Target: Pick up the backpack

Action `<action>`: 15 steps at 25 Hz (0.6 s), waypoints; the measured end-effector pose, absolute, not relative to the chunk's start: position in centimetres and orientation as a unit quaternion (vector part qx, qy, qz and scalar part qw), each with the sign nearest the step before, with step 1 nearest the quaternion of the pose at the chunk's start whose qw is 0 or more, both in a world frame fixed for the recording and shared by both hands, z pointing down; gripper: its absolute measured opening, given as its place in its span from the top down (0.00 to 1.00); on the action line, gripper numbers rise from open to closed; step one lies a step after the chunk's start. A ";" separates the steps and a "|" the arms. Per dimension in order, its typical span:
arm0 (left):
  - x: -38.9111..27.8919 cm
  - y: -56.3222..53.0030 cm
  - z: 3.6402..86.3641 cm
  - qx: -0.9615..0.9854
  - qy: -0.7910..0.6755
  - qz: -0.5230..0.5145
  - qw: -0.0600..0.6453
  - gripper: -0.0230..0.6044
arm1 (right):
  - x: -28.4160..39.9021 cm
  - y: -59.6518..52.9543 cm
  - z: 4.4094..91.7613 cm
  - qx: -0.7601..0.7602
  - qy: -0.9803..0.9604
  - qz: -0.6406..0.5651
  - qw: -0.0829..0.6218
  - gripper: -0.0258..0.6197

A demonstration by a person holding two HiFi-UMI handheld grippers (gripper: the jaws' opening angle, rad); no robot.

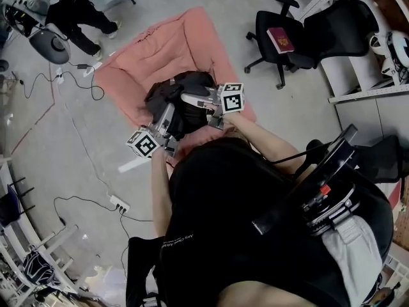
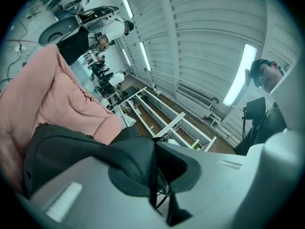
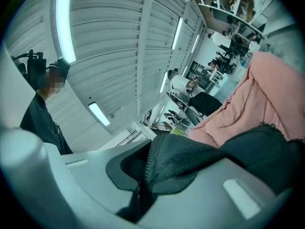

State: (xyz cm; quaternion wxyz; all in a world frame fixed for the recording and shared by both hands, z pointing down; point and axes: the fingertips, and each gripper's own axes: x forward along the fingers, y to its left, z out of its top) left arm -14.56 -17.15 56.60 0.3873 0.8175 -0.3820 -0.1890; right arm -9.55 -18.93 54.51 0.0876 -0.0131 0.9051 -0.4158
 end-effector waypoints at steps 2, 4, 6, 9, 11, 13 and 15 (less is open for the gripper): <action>-13.6 -16.9 56.8 0.826 -0.381 -0.177 0.377 0.91 | -8.6 -19.0 54.3 -0.013 0.903 -0.419 0.093 0.89; -12.3 -16.6 57.2 0.833 -0.375 -0.161 0.373 0.90 | -7.4 -19.1 54.4 -0.018 0.900 -0.424 0.098 0.89; -12.1 -16.6 57.4 0.837 -0.368 -0.157 0.374 0.90 | -7.3 -19.2 54.5 -0.024 0.900 -0.424 0.099 0.89; -13.5 -17.1 57.3 0.838 -0.370 -0.158 0.368 0.90 | -8.6 -19.7 54.3 -0.021 0.903 -0.418 0.094 0.89; -13.9 -17.2 57.4 0.837 -0.373 -0.160 0.366 0.90 | -9.1 -19.7 54.4 -0.017 0.906 -0.414 0.088 0.89; -14.1 -17.2 57.6 0.835 -0.375 -0.161 0.369 0.90 | -9.3 -19.5 54.9 -0.014 0.911 -0.405 0.076 0.89; -14.1 -17.2 57.7 0.832 -0.377 -0.167 0.372 0.90 | -9.5 -19.0 55.8 -0.011 0.923 -0.382 0.052 0.89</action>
